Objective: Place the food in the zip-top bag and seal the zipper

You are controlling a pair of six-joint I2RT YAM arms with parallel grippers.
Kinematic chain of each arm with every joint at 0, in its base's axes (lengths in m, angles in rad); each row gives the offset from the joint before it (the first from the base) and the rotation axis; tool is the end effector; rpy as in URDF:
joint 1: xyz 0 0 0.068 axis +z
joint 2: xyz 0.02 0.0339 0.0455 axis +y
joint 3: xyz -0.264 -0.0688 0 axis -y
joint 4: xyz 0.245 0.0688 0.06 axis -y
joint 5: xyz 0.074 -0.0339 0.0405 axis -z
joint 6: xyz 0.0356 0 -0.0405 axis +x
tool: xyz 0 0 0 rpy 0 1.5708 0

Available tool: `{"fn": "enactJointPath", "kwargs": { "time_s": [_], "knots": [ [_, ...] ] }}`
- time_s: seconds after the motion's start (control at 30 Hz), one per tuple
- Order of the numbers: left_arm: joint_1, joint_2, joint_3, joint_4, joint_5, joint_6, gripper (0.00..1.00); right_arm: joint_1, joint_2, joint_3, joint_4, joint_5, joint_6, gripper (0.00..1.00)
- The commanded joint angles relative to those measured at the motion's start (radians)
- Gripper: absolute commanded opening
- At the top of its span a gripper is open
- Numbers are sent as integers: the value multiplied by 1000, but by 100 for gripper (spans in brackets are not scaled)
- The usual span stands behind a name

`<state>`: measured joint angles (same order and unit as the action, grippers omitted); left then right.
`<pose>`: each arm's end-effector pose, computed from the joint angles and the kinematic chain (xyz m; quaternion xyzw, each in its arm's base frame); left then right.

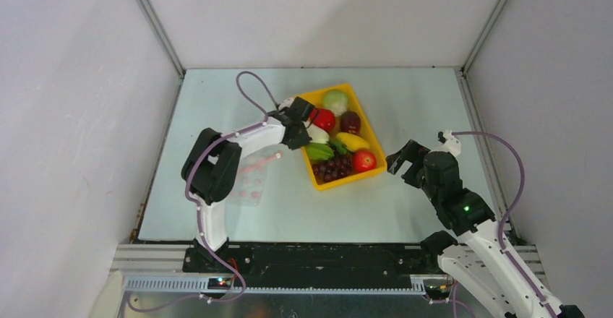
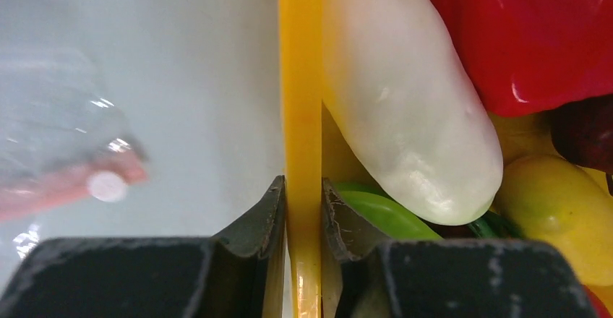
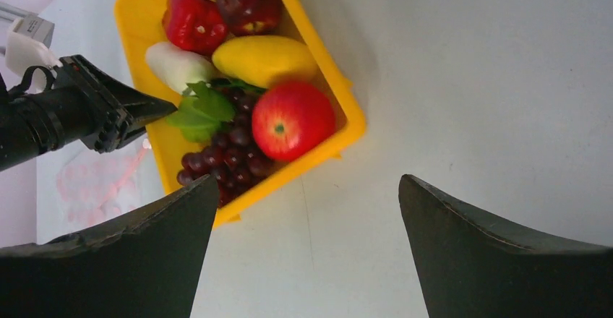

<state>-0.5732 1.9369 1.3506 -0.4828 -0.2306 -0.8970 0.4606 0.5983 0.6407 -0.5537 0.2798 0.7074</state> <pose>0.3439 -0.2123 0.1792 -0.1833 0.9451 -0.0827 0.2576 0.1284 0.0527 0.2796 0.1751 0.8393 0.1755 0.4838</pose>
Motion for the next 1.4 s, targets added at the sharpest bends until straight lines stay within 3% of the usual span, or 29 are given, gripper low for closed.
{"fn": "enactJointPath", "kwargs": {
  "time_s": [0.0,0.2,0.27,0.33,0.37,0.5,0.53,0.7,0.77,0.9,1.07,1.23,1.37],
  "knots": [
    [-75,-39,64,4,31,7,0,-2,-14,-6,-5,8,13,99],
    [-146,-4,120,2,41,-1,2,-3,-24,-10,-19,6,-4,99],
    [-163,12,146,-16,47,8,13,-2,-25,-9,-17,5,-12,99],
    [-170,15,156,-25,56,21,31,-2,-27,-9,-20,10,-17,99],
    [-170,-1,154,-27,52,31,46,-2,-30,-9,-21,12,-19,99],
    [-170,-123,100,-47,-35,69,93,-3,-46,-10,-26,17,-29,99],
    [-169,-185,66,-54,-62,73,98,-3,-48,-9,-26,18,-36,100],
    [-100,-394,-97,-124,-232,37,100,-2,-54,-10,-22,12,-63,99],
    [-21,-455,-221,-103,-208,33,100,-2,-52,-9,-19,8,-75,99],
    [123,-474,-296,-74,-96,139,100,-4,-44,-10,-11,-6,-96,99],
    [149,-373,-203,-101,-62,336,100,-5,-22,-10,-10,-3,-113,99],
    [180,-239,-66,-176,-150,338,100,-6,-6,-10,-5,-14,-116,100],
    [228,-131,-4,-159,-90,355,100,-6,-8,-15,-3,-16,-120,100]
  ]
}}
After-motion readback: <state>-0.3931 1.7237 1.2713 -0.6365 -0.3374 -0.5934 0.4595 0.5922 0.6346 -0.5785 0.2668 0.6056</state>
